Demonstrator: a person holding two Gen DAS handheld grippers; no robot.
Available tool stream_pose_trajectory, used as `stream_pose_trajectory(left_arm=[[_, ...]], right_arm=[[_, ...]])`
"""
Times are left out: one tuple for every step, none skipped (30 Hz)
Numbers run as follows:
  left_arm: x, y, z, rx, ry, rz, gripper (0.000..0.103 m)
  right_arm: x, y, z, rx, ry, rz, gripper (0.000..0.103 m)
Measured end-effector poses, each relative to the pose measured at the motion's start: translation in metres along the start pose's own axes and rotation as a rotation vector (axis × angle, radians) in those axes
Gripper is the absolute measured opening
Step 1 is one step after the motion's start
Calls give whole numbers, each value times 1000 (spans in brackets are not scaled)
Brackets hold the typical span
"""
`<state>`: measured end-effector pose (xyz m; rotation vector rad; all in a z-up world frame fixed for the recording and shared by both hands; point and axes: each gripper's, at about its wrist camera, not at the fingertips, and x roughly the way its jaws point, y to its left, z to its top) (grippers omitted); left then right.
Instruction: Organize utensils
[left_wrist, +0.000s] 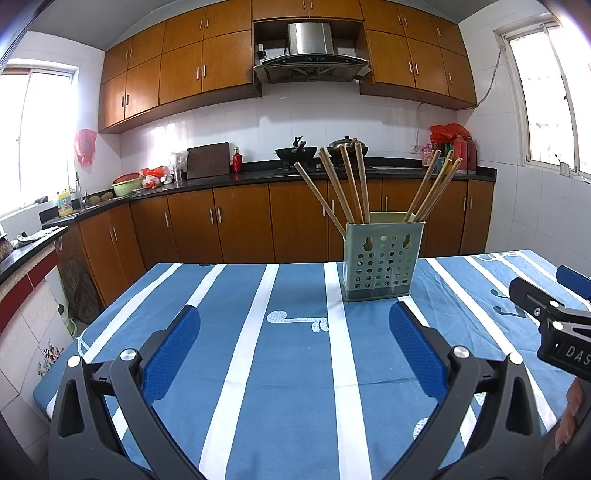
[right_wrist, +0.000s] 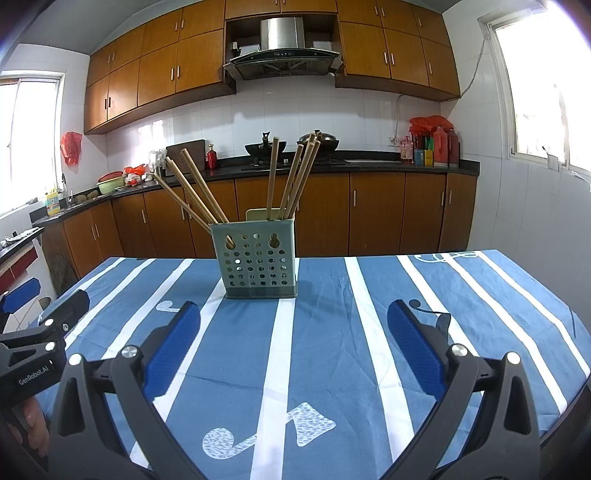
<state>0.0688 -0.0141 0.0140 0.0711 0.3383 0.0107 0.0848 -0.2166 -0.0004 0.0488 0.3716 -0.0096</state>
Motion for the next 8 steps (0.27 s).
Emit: stream_pose_trajectory(left_arm=[[1,-1,-1,0,1,1,101],[2,-1,-1,-1,3,0,101],[2,-2,-2,-4,5,0,101],[2,-1,-2,-5,5,0,101],[3,-1,-2,-6,7,-1,101],[3,-2,-3,-8,9,-2,101],[3,1,-2,-8,9,-2,101],[3,1,-2,-8,10,-2,101]], right_arm=[[0,0,0,0,0,0,99],[0,0,1,0,0,0,99],[0,0,0,1,0,0,99],[0,-1,1,0,1,0,99],[0,-1,1,-1,0,0,99],[0,0,0,0,0,0,99],[0,0,0,0,0,0,99],[0,-1,1,0,0,0,99]])
